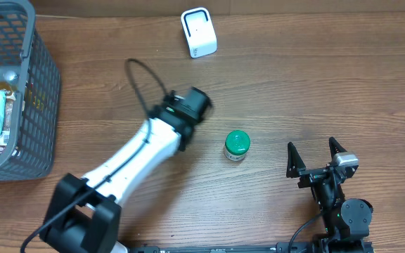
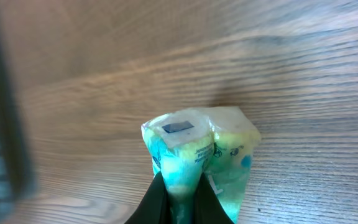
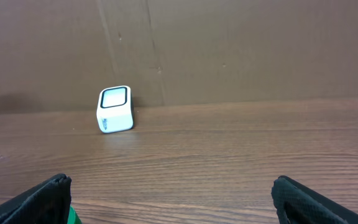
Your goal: Scan the item barcode
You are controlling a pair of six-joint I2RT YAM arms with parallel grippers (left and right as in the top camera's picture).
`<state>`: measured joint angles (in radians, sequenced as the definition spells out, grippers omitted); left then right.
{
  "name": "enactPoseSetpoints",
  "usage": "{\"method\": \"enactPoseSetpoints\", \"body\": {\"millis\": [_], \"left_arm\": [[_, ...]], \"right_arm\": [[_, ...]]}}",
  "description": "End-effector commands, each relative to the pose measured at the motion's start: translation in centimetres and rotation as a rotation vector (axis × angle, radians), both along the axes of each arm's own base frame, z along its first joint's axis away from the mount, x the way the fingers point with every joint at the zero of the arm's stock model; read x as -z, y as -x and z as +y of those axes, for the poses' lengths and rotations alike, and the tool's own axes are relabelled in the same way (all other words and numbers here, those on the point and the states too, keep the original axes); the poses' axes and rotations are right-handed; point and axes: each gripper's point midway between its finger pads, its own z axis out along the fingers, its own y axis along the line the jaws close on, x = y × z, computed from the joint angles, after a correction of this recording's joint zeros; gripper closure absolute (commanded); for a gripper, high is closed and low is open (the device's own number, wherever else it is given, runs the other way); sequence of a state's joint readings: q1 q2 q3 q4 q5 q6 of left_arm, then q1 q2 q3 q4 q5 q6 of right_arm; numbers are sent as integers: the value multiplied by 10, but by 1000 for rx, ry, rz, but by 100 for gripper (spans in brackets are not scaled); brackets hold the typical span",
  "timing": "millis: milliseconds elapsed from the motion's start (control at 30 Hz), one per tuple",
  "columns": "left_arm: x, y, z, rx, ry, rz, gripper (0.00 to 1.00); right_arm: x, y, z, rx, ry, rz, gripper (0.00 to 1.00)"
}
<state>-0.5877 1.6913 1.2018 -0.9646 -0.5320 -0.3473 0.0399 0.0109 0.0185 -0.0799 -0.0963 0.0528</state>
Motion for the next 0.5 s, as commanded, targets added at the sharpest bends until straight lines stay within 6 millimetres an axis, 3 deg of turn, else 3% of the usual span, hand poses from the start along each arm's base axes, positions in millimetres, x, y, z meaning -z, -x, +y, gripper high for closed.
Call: {"method": "enactPoseSetpoints", "body": {"millis": [0, 200, 467], "left_arm": [[-31, -10, -9, 52, -236, -208, 96], [-23, -4, -35, 175, -391, -244, 96], [-4, -6, -33, 214, -555, -239, 96]], "right_arm": [[3, 0, -2, 10, 1, 0, 0], [3, 0, -2, 10, 0, 0, 0], [3, 0, -2, 10, 1, 0, 0]]}}
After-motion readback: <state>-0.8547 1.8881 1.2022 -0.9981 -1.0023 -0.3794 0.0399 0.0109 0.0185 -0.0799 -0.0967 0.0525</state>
